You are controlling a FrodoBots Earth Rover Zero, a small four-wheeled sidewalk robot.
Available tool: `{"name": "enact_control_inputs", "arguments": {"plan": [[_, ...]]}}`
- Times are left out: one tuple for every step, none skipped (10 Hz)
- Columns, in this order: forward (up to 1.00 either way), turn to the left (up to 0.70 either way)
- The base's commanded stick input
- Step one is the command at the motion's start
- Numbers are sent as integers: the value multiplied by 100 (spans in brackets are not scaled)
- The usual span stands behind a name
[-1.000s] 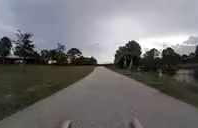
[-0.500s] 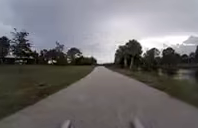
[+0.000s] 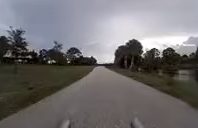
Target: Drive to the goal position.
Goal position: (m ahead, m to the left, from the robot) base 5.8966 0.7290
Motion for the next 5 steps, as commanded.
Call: {"name": "enact_control_inputs", "arguments": {"plan": [[100,40],[100,25],[100,6],[100,0],[100,0]]}}
